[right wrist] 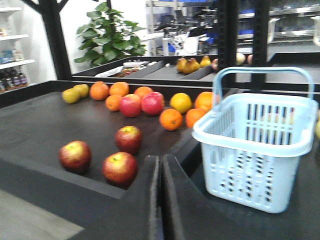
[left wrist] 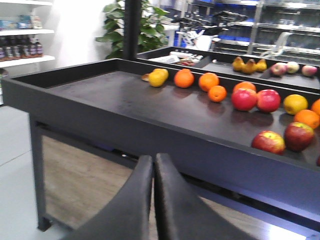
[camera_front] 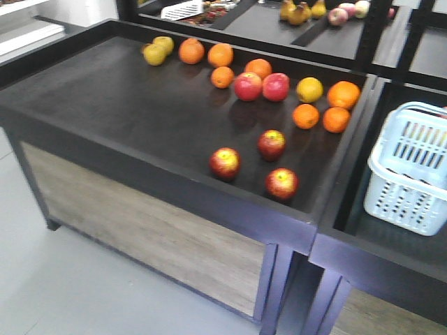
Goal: Pick three apples into basket with both arms
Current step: 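Turn the base and approach the table holding the light-blue basket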
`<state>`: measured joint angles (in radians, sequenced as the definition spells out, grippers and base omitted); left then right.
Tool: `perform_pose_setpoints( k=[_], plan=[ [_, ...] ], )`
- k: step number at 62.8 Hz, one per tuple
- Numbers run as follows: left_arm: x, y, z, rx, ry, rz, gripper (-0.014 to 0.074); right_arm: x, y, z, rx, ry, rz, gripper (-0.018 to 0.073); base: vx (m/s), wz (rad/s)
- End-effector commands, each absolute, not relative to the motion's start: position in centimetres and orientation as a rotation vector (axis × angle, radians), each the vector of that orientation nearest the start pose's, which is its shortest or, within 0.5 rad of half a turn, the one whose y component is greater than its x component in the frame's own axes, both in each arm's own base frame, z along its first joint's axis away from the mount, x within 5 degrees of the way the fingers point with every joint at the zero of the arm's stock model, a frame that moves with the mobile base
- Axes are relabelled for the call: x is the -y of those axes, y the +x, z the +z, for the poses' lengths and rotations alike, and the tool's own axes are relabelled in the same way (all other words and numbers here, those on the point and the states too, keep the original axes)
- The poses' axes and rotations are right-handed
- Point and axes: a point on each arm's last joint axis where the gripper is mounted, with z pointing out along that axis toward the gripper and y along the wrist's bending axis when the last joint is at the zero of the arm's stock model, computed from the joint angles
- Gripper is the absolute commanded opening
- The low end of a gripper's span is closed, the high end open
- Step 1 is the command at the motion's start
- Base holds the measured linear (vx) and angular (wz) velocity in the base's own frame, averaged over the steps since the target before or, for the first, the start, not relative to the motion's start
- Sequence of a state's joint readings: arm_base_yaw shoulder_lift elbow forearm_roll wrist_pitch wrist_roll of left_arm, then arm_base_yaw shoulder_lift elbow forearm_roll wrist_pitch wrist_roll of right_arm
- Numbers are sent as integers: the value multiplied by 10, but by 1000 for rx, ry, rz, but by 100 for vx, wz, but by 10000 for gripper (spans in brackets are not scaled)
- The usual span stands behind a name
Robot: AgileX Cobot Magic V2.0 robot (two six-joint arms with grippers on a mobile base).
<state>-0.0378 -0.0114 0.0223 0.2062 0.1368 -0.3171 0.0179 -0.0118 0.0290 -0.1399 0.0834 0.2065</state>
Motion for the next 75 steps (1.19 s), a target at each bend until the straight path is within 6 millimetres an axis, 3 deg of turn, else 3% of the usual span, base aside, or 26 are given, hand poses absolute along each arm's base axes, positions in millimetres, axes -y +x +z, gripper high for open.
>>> perform_pose_setpoints(
  k=[1,75],
  plan=[
    [1,56,198,-1556,-69,-106,-6,0,56,199,-1513,34,51,-8,10,-40],
    [1,56,198,-1556,-69,-106,-6,0,56,199,-1514,34,51,-8,11,-32]
  ],
)
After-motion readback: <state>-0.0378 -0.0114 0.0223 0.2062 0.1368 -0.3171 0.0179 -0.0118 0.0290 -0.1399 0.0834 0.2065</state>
